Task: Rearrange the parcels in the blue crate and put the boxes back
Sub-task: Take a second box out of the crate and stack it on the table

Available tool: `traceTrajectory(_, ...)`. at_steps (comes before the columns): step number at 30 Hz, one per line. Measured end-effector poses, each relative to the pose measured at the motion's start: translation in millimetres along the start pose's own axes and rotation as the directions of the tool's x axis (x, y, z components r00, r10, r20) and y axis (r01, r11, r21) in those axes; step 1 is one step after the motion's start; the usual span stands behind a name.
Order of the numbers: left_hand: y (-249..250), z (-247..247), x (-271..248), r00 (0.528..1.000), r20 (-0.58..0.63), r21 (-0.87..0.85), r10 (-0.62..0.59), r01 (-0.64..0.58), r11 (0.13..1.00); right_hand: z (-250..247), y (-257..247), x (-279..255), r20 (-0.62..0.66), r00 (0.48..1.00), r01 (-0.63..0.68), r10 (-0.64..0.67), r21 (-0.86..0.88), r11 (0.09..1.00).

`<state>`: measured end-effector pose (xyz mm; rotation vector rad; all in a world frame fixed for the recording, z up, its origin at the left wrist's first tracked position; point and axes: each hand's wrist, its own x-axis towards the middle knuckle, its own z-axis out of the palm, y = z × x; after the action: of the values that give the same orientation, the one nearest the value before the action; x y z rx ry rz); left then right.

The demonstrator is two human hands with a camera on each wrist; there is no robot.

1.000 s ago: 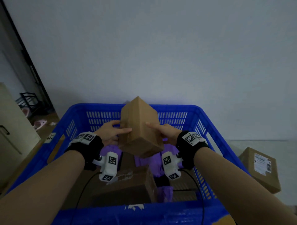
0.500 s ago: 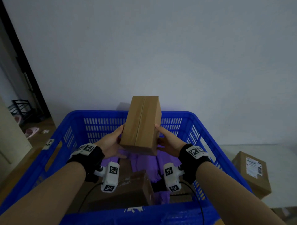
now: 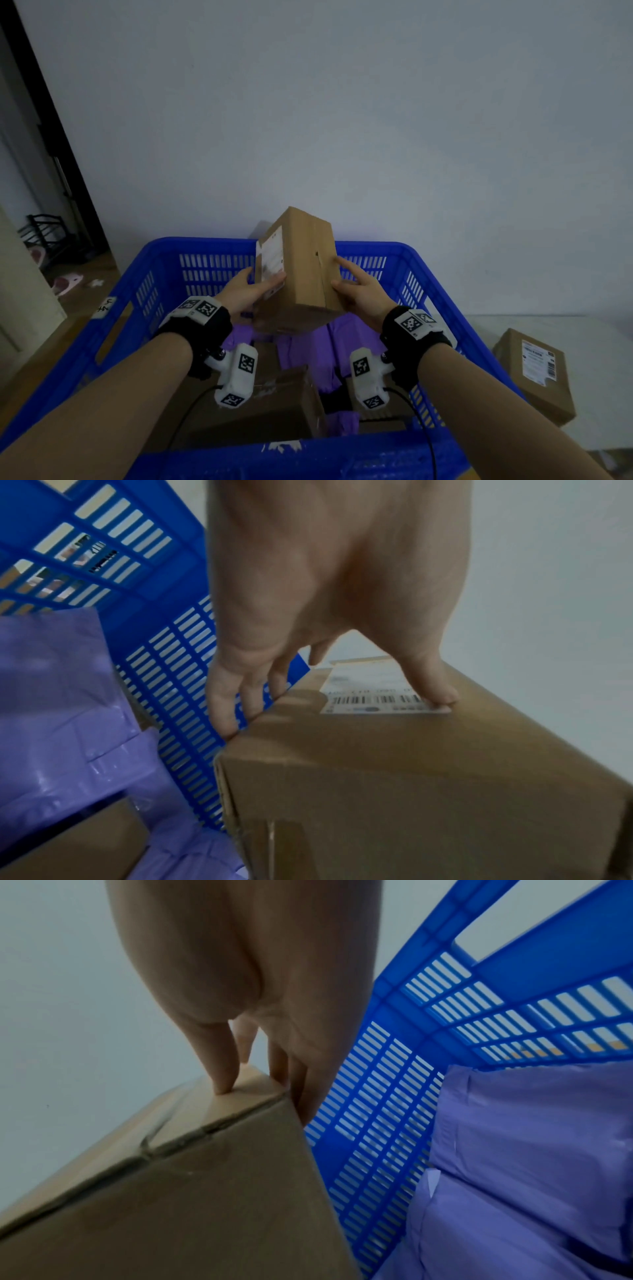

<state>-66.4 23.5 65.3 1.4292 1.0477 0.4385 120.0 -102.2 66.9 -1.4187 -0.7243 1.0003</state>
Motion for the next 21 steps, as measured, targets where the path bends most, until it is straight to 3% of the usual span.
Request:
traceTrajectory(7, 3, -5, 6, 0.998, -0.049, -0.090, 0.042, -0.047, 0.995, -3, -11, -8, -0.053, 0.997, -0.062, 0.060, -0.053, 0.997)
traceTrajectory(11, 8, -2, 9, 0.996, -0.013, 0.068, 0.085, -0.084, 0.994, -1, -14, -11, -0.039, 0.994, -0.104, 0.098, -0.192, 0.976)
traceTrajectory(14, 16, -4, 8, 0.981, 0.023, 0.259, 0.193, -0.192, 0.947, 0, -17, -6, -0.042, 0.999, -0.002, -0.017, -0.421, 0.907)
traceTrajectory(16, 27, -7, 3, 0.913, 0.017, 0.490, 0.407, -0.363, 0.793, 1, -20, -4, 0.013, 0.990, 0.115, -0.141, -0.661, 0.741)
traceTrajectory(18, 41, -12, -1, 0.826, 0.121, 0.678, 0.550, -0.473, 0.562, 2, -25, -6, 0.106, 0.974, 0.193, -0.202, -0.858, 0.476)
traceTrajectory(19, 48, -13, -3, 0.799, 0.195, 0.748, 0.568, -0.496, 0.441, 3, -27, -9, 0.161, 0.961, 0.230, -0.227, -0.917, 0.326)
traceTrajectory(21, 54, -15, 0, 0.796, 0.317, 0.844, 0.516, -0.485, 0.230, 4, -29, -17, 0.281, 0.923, 0.310, -0.262, -0.948, 0.074)
